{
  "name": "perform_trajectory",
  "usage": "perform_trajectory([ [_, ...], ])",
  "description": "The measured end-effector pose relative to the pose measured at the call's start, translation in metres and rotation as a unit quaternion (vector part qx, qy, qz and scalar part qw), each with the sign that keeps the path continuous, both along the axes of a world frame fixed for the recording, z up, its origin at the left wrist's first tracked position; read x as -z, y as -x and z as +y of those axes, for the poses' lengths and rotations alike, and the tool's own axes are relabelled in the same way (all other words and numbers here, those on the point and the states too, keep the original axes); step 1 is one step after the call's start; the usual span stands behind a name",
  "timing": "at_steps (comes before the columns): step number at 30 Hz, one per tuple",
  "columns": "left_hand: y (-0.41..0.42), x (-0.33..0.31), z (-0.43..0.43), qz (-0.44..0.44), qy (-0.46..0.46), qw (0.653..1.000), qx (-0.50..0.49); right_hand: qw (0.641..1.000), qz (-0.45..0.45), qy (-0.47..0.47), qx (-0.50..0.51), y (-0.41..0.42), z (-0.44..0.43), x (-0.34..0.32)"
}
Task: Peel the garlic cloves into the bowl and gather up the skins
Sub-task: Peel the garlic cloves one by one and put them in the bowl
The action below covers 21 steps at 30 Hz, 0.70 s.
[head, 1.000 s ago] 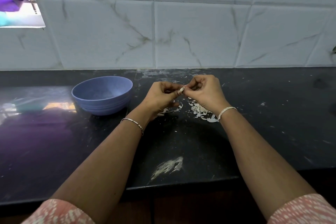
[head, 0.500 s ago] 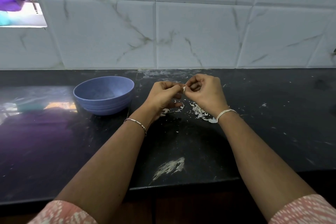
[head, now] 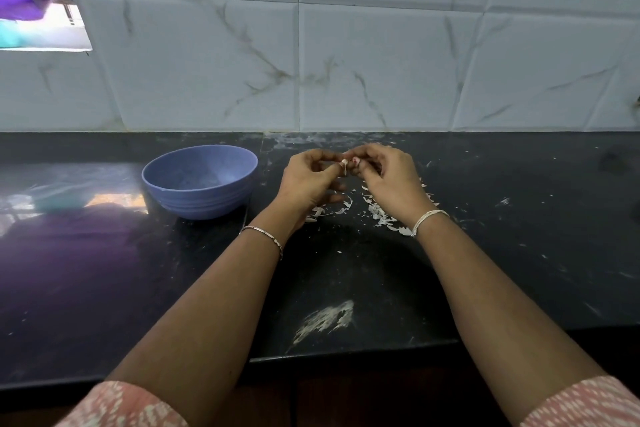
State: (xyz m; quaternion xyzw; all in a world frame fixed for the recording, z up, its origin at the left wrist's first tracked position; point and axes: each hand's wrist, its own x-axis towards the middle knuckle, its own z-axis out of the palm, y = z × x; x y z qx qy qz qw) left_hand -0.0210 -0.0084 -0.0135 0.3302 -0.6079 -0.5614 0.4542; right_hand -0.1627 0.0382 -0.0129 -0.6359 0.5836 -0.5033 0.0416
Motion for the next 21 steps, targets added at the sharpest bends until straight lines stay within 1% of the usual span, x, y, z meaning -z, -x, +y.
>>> perform_trajectory([
  [3, -0.0006, 0.0000, -0.0008, 0.011, -0.002, 1.000, -0.006, 0.999, 0.046, 0.014, 0.014, -0.0006, 0.0006, 0.0001],
  [5, -0.0009, 0.0004, -0.0012, 0.010, -0.007, 1.000, -0.005, 0.995, 0.083, 0.035, 0.041, -0.0015, 0.0009, 0.0005],
  [8, -0.0007, 0.0007, -0.0009, 0.011, -0.013, 1.000, -0.004, 0.990, 0.107, 0.056, 0.076, -0.0022, 0.0015, -0.0001],
  [13, -0.0006, -0.0002, 0.0012, 0.009, -0.010, 1.000, 0.003, 0.986, 0.126, 0.053, 0.099, -0.0032, 0.0036, -0.0021],
  [18, -0.0017, 0.0004, 0.0019, 0.002, -0.006, 1.000, 0.004, 0.977, 0.169, 0.043, 0.119, -0.0063, 0.0049, -0.0029],
  [21, -0.0011, 0.0002, 0.0027, -0.009, -0.003, 1.000, -0.002, 0.973, 0.196, 0.032, 0.114, -0.0066, 0.0046, -0.0024],
])
